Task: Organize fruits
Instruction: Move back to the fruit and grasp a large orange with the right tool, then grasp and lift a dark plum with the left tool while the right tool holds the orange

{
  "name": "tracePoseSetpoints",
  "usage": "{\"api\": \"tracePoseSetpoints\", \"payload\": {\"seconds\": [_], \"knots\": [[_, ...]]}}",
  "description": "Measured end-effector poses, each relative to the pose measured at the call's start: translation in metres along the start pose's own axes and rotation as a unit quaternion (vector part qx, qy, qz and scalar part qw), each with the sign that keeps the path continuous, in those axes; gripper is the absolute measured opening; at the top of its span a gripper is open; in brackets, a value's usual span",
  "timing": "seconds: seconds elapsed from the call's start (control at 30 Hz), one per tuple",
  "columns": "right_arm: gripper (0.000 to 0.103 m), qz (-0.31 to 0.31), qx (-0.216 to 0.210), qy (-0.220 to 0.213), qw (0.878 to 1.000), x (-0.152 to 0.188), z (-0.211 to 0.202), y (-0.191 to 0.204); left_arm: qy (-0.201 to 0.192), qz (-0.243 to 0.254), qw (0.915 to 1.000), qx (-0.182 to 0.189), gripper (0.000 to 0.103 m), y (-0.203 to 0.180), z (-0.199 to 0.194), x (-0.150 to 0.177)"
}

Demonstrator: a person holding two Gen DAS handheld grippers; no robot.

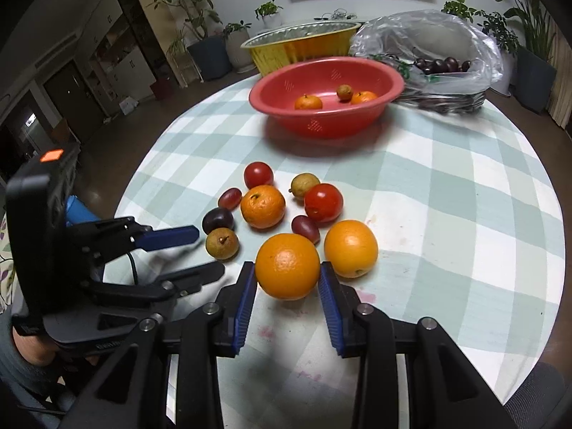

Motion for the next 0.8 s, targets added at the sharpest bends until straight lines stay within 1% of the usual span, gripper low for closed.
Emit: {"api": "tracePoseSetpoints", "payload": {"seconds": [0.33,0.43,0.6,0.67,0.8], "knots": [[0.038,0.015,-0.010,-0.009,1.000,0.001,-0.003,-0.008,0.000,0.003,0.9999,-0.011,0.045,-0.005,0.005,-0.015],[0.038,0.020,-0.010,-0.009,1.000,0.002,-0.003,-0.011,-0.002,0.007,0.9999,-0.012,0.045,-0.007,0.005,-0.017],[0.038,0.021,-0.011,-0.012,1.000,0.002,-0.004,-0.012,-0.012,0.005,0.9999,-0.001,0.045,-0.004,-0.005,-0.015],[0.038,0.022,-0.012,-0.013,1.000,0.002,-0.005,-0.013,-0.012,0.007,0.9999,0.003,0.045,-0.002,-0.009,-0.014],[0.038,0.024,-0.012,-0.013,1.000,0.001,-0.005,-0.014,-0.007,0.010,0.9999,-0.001,0.045,0.005,-0.013,-0.013]]}}
Point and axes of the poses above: each gripper's, at about its wrist camera, not at the fingertips, and z roughly the way its jaws point, y to its left, x to its underside, the point moved 2 cm from there along z, roughly the way its jaws point, and after that the axes turned 12 degrees about x, right-handed, at the moved point
